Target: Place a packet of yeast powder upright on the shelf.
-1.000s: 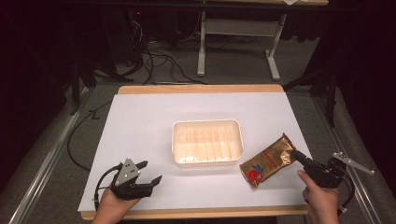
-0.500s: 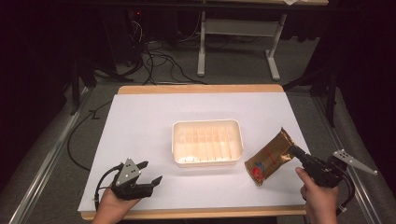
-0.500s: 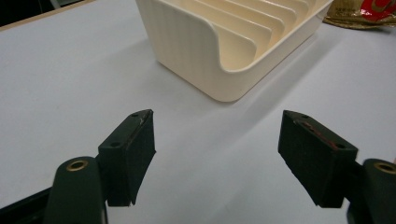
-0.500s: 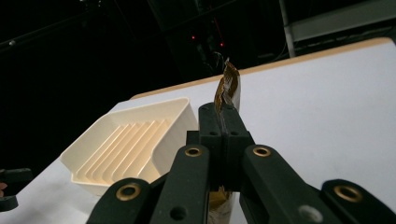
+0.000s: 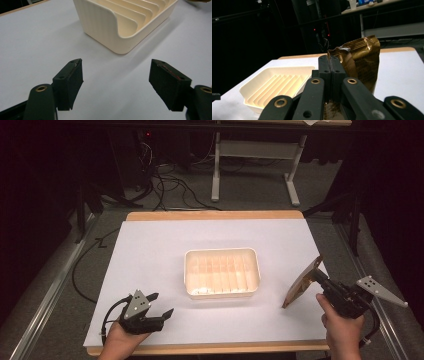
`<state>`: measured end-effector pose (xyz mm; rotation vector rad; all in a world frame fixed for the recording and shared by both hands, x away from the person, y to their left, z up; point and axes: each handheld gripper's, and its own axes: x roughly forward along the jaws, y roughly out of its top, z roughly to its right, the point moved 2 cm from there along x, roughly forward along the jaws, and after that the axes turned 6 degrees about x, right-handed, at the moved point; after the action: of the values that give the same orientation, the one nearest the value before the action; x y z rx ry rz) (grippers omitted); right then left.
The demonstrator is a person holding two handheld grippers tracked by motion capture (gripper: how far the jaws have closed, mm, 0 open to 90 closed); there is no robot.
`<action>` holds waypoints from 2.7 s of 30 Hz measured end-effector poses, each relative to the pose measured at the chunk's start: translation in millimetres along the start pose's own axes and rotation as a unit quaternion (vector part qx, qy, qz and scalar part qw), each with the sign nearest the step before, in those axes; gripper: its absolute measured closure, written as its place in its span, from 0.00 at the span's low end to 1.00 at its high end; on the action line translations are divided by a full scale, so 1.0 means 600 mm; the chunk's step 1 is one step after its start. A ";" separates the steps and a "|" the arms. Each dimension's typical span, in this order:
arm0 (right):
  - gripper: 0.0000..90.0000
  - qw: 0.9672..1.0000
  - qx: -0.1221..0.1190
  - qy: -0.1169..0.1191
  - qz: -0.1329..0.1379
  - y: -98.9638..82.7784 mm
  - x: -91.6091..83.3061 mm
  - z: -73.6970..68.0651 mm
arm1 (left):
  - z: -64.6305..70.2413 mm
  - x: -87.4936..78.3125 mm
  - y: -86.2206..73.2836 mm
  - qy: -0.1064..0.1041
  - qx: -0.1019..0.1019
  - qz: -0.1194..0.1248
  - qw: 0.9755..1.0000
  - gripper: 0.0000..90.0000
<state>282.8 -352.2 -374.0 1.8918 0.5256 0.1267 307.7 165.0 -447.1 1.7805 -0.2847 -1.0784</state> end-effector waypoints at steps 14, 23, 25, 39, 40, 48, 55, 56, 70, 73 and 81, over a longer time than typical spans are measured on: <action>1.00 0.999 -0.034 0.015 0.001 0.006 0.010 -0.022 | 0.000 -0.005 -0.001 0.007 0.005 0.006 1.000 0.30; 1.00 0.998 -0.040 0.038 0.005 0.023 0.028 -0.040 | -0.002 -0.009 -0.002 0.011 0.005 0.008 1.000 0.30; 1.00 0.998 -0.043 0.039 0.005 0.028 0.031 -0.047 | -0.002 -0.009 -0.002 0.011 0.005 0.008 1.000 0.30; 1.00 0.994 -0.076 0.074 0.016 0.075 0.043 -0.109 | -0.002 -0.012 -0.003 0.014 0.008 0.008 1.000 0.30; 1.00 0.994 -0.076 0.074 0.016 0.075 0.043 -0.109 | -0.002 -0.012 -0.003 0.014 0.008 0.008 1.000 0.30; 1.00 0.990 -0.092 0.106 0.017 0.083 0.062 -0.158 | -0.004 -0.016 -0.003 0.018 0.008 0.011 1.000 0.30; 1.00 0.987 -0.100 0.126 0.009 0.081 0.085 -0.191 | -0.005 -0.020 -0.005 0.021 0.006 0.012 1.000 0.30; 1.00 0.986 -0.103 0.133 0.007 0.078 0.095 -0.201 | -0.005 -0.021 -0.006 0.022 0.005 0.012 1.000 0.30; 1.00 0.980 -0.110 0.166 -0.021 0.048 0.164 -0.255 | -0.011 -0.033 -0.012 0.033 -0.002 0.016 0.999 0.30; 1.00 0.979 -0.109 0.169 -0.024 0.044 0.173 -0.260 | -0.012 -0.035 -0.012 0.033 -0.001 0.015 0.999 0.30; 1.00 0.977 -0.111 0.178 -0.034 0.032 0.204 -0.281 | -0.013 -0.037 -0.012 0.034 -0.001 0.017 0.999 0.30</action>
<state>342.0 -161.6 -311.8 1.6370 0.7847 0.4659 298.9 186.8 -440.5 1.7997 -0.2705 -0.9931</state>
